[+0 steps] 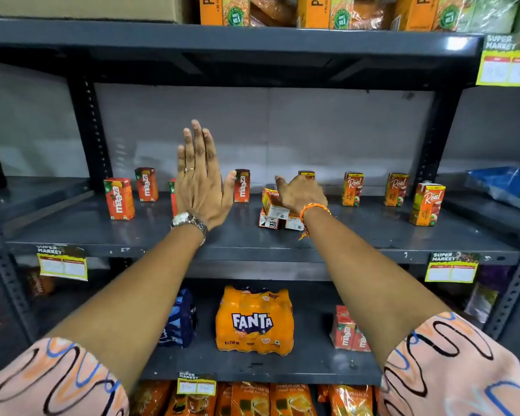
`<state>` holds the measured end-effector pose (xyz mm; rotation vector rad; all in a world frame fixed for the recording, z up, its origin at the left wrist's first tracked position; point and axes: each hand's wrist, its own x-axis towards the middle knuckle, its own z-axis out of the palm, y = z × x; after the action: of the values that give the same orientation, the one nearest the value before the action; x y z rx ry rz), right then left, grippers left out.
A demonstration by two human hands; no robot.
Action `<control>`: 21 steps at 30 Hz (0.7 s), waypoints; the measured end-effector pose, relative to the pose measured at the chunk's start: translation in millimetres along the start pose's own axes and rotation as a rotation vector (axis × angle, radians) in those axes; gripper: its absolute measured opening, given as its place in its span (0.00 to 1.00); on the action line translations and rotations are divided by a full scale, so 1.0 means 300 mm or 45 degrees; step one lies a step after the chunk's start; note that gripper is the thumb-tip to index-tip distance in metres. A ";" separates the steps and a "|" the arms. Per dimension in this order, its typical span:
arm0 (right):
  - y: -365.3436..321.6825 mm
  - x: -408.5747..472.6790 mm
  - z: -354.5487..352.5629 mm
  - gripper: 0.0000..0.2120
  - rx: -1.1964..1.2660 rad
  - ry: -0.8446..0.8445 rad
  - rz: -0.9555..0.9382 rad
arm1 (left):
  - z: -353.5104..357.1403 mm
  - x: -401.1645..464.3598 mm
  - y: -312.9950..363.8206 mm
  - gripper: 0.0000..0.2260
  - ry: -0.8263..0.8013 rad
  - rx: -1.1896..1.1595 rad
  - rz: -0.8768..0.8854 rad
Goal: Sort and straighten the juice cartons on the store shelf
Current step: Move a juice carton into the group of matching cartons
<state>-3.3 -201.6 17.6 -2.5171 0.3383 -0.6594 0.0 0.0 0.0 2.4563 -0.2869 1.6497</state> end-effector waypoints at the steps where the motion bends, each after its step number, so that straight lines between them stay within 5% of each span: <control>1: -0.006 0.003 0.006 0.32 0.002 -0.103 0.019 | 0.000 -0.036 0.010 0.38 0.003 -0.015 -0.055; 8: -0.041 -0.007 0.050 0.13 -0.132 -0.346 -0.148 | 0.010 -0.379 0.044 0.37 -0.161 -0.050 -0.043; 14: -0.026 0.011 0.048 0.16 0.165 -0.398 -0.033 | 0.050 -0.526 0.004 0.37 -0.515 0.045 0.084; 21: 0.005 0.021 0.025 0.18 1.137 -0.469 0.348 | 0.086 -0.529 -0.024 0.28 -0.405 0.127 0.136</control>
<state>5.9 -202.1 13.5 -1.6422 0.1835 -0.1555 -33.7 10.9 -157.0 2.8228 -0.3915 1.3328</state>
